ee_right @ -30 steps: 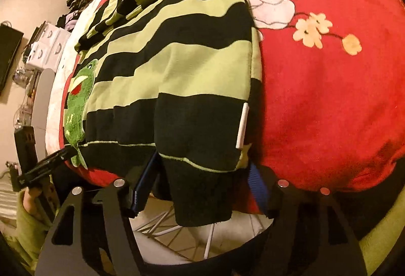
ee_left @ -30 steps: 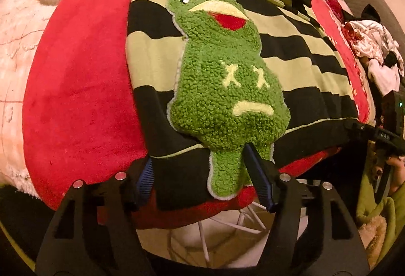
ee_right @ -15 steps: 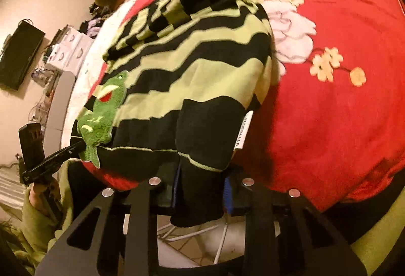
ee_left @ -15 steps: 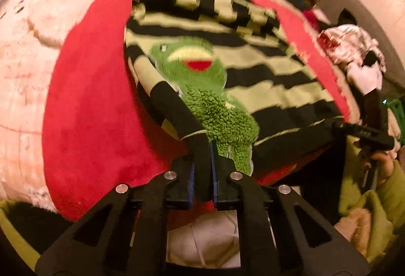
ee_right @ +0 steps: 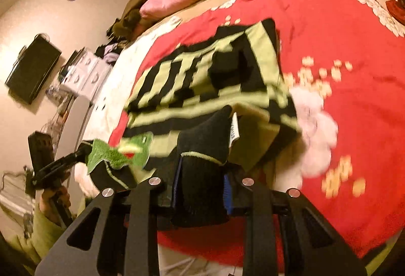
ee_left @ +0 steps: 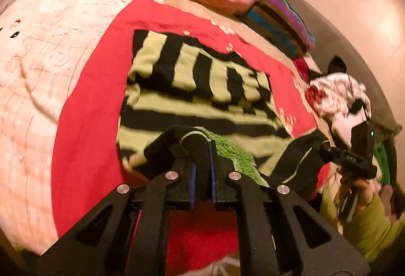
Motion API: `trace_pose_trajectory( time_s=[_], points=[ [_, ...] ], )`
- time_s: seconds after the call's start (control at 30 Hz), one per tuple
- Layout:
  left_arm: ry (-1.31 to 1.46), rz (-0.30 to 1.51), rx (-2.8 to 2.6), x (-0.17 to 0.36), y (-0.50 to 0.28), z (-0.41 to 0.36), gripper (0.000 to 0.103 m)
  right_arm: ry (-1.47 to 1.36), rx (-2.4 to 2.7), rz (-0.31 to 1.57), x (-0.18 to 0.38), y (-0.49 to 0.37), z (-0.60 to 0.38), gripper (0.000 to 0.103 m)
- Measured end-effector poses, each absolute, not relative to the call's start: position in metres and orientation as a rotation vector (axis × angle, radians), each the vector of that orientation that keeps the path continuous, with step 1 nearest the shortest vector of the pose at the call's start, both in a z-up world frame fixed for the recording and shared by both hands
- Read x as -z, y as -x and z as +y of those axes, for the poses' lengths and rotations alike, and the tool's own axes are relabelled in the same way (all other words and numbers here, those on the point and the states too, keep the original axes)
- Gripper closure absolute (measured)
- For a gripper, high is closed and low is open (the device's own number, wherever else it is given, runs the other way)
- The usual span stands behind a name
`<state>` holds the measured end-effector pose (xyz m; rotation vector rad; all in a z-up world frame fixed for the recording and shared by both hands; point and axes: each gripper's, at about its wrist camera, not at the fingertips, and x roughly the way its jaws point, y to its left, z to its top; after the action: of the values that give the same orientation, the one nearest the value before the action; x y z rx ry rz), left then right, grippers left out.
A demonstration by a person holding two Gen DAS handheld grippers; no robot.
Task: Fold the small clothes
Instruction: 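Lift the hem with both tools and fold it over toward the collar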
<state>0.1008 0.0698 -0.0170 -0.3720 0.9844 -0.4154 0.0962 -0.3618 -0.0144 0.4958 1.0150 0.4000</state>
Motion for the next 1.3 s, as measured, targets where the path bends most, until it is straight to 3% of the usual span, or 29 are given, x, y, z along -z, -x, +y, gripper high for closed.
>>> trace_pose_trajectory(
  time_s=[0.13,0.23,0.33,0.4,0.47,0.5,0.53,0.7,0.9,1.03,1.1,1.2,1.3],
  points=[
    [0.421,1.005,0.357,0.034,-0.137,0.074,0.1,-0.549,-0.354,1.037,0.028,-0.139,-0.366,0.079],
    [0.449,1.039,0.305,0.055,-0.155,0.078,0.097,-0.585,-0.305,1.072,0.048,-0.164,-0.37,0.074],
    [0.501,1.05,0.282,0.068,-0.158,0.089,0.091,-0.698,-0.288,1.087,0.063,-0.172,-0.384,0.06],
    [0.528,1.024,0.291,0.065,-0.15,0.1,0.086,-0.716,-0.292,1.034,0.059,-0.168,-0.396,0.045],
    [0.513,0.993,0.279,0.059,-0.143,0.107,0.068,-0.679,-0.274,0.995,0.053,-0.164,-0.408,0.035],
    [0.502,0.962,0.264,0.053,-0.138,0.113,0.058,-0.66,-0.273,0.983,0.051,-0.163,-0.414,0.034],
    [0.497,0.937,0.256,0.047,-0.134,0.119,0.056,-0.633,-0.273,0.974,0.05,-0.162,-0.418,0.033],
    [0.397,0.914,0.206,0.037,-0.125,0.139,0.054,-0.368,-0.275,0.96,0.043,-0.161,-0.411,0.028],
    [0.209,0.958,0.288,0.035,-0.135,0.117,0.038,0.116,-0.345,0.92,0.034,-0.161,-0.361,0.018],
    [0.177,1.003,0.328,0.049,-0.143,0.102,0.038,0.37,-0.459,0.899,0.046,-0.153,-0.322,0.017],
    [0.144,1.01,0.346,0.052,-0.145,0.092,0.037,0.441,-0.481,0.887,0.052,-0.154,-0.311,0.017],
    [0.103,1.009,0.38,0.055,-0.15,0.079,0.029,0.493,-0.499,0.88,0.057,-0.163,-0.299,0.017],
    [0.101,1.034,0.367,0.062,-0.163,0.075,0.029,0.453,-0.517,0.875,0.056,-0.18,-0.292,0.017]
  ],
)
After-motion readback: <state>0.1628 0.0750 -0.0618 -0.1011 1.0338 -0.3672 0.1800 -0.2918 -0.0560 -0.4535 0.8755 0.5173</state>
